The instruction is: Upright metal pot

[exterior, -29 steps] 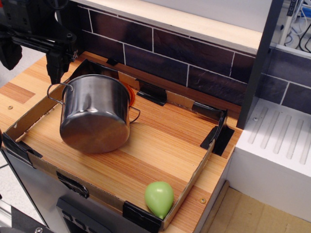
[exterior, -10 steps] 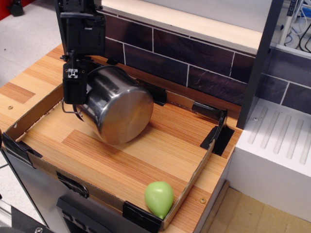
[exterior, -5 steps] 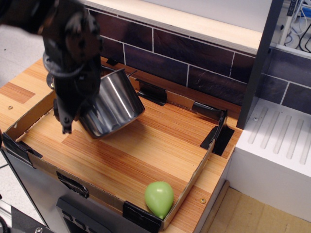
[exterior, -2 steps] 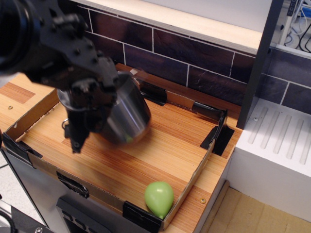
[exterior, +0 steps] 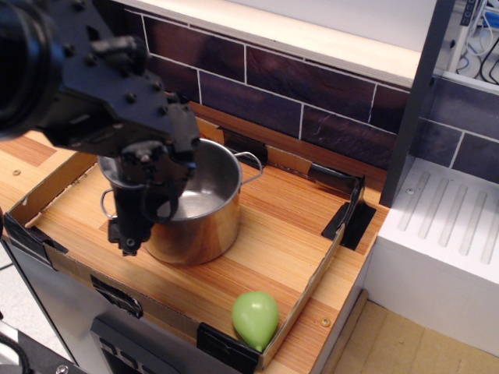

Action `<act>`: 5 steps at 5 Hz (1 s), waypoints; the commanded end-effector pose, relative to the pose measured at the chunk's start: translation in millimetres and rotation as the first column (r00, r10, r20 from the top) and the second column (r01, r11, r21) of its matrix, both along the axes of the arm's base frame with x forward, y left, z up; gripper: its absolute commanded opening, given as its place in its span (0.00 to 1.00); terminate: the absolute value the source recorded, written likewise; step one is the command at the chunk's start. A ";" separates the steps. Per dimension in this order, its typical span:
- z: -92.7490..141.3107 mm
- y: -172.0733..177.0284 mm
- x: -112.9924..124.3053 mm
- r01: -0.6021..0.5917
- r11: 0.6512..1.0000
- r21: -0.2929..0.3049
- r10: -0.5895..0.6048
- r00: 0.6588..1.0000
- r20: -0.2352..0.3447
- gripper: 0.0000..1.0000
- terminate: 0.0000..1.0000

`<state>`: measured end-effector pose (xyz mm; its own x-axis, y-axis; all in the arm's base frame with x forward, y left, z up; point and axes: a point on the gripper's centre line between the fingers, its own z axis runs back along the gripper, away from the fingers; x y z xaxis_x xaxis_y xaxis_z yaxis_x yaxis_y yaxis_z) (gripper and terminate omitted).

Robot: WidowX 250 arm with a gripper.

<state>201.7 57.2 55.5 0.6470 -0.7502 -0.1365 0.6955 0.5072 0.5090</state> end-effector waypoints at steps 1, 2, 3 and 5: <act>15.7 -0.1 18.1 -0.123 0.991 -0.051 0.116 0.986 -0.117 1.00 0.00; 35.7 -1.6 22.5 -0.191 0.962 -0.197 0.115 0.933 -0.341 1.00 0.00; 60.0 -1.4 29.6 -0.245 0.915 -0.321 0.091 0.900 -0.427 1.00 0.00; 102.3 7.2 38.7 -0.243 0.891 -0.383 0.157 0.958 -0.241 1.00 0.00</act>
